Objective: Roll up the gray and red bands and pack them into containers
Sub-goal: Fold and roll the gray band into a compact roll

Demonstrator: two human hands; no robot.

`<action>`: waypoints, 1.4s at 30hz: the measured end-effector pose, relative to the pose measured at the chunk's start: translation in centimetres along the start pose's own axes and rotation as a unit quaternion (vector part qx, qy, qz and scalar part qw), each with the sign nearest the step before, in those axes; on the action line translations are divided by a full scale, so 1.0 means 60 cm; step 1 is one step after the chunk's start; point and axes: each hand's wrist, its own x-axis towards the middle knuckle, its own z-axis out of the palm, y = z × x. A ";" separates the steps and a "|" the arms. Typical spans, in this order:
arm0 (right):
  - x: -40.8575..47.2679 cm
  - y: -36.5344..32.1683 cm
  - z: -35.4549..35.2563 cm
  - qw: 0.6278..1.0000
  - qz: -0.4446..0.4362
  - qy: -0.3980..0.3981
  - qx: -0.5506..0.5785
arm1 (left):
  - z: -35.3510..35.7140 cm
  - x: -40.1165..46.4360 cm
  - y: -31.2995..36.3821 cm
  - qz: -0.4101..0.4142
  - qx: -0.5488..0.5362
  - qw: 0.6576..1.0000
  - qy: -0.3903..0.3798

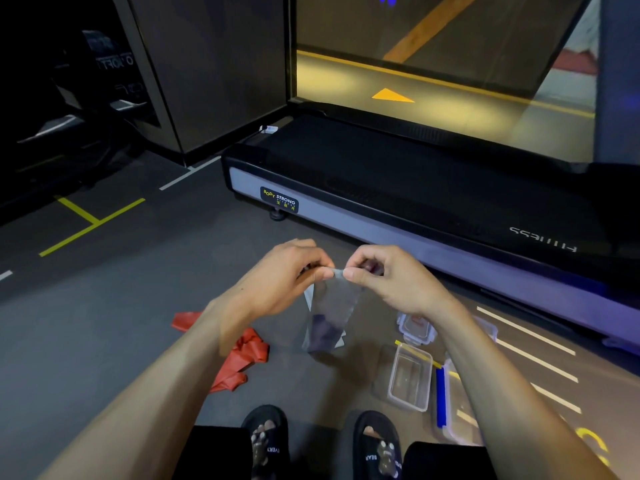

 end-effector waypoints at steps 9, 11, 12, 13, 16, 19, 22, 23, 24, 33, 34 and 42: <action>0.000 -0.019 -0.010 0.999 0.048 -0.010 0.022 | 0.010 0.008 0.006 -0.112 -0.275 0.953 0.052; 0.003 -0.018 -0.012 0.996 0.072 -0.011 0.057 | 0.007 0.010 0.007 -0.105 -0.310 0.942 0.071; 0.005 -0.018 -0.013 0.994 0.082 -0.012 0.073 | 0.005 0.010 0.009 -0.097 -0.319 0.940 0.075; 0.006 -0.019 -0.013 0.992 0.092 -0.014 0.089 | 0.003 0.010 0.012 -0.089 -0.324 0.939 0.078; 0.006 -0.023 -0.014 0.983 0.118 -0.011 0.142 | 0.004 0.006 0.020 -0.074 -0.309 0.945 0.075; 0.004 -0.029 -0.013 0.972 0.132 0.007 0.193 | 0.008 0.004 0.021 -0.075 -0.285 0.954 0.055; 0.001 -0.033 -0.012 0.969 0.150 0.005 0.195 | 0.006 0.001 0.019 -0.048 -0.186 0.980 0.057; 0.000 -0.034 -0.012 0.968 0.158 0.004 0.193 | 0.006 0.001 0.020 -0.028 -0.146 0.987 0.061; -0.002 -0.034 -0.012 0.967 0.167 0.008 0.192 | 0.005 0.001 0.023 -0.008 -0.112 0.991 0.068; -0.013 -0.016 -0.026 0.989 0.137 -0.011 0.062 | 0.013 0.011 0.030 0.027 -0.016 0.996 0.089; -0.015 -0.015 -0.028 0.992 0.120 -0.011 0.039 | 0.013 0.011 0.033 0.029 -0.021 0.996 0.084; -0.025 0.003 -0.032 0.996 -0.052 0.021 -0.075 | 0.010 0.016 0.038 -0.010 -0.070 0.996 0.053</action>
